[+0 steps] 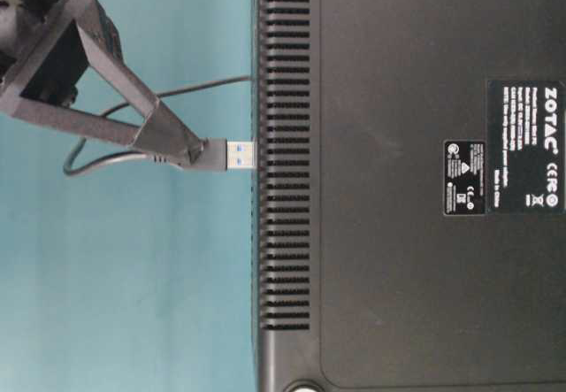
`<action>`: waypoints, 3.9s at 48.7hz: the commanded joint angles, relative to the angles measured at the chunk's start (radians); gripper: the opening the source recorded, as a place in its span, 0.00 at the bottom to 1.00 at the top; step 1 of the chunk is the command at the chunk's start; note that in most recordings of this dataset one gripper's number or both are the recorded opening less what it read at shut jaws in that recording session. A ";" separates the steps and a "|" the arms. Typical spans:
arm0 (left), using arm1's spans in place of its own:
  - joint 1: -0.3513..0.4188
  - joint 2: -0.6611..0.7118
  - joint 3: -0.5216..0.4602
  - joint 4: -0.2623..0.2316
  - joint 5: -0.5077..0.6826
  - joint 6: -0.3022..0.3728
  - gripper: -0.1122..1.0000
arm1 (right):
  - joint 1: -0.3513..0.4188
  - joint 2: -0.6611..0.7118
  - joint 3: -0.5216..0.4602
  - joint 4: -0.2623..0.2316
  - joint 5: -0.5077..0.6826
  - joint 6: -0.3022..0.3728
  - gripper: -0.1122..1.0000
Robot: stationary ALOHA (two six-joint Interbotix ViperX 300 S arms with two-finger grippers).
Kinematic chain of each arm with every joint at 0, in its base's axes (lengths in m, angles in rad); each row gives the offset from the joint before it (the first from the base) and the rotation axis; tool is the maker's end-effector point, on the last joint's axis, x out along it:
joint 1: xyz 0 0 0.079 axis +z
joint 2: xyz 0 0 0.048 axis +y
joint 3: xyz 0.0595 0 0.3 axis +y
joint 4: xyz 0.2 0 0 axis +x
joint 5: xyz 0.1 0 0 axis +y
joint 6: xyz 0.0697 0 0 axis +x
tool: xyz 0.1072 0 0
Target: Insert the USB into the PC box with both arms.
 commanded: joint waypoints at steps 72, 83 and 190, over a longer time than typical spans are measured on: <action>-0.002 -0.009 0.008 0.002 -0.009 -0.061 0.10 | 0.051 0.023 -0.026 0.015 0.025 -0.003 0.19; -0.002 -0.009 0.006 0.000 -0.009 -0.063 0.10 | 0.041 0.028 -0.029 0.015 0.029 -0.003 0.19; -0.003 -0.034 0.012 0.002 -0.009 -0.069 0.10 | 0.015 0.049 -0.064 0.132 0.100 -0.074 0.19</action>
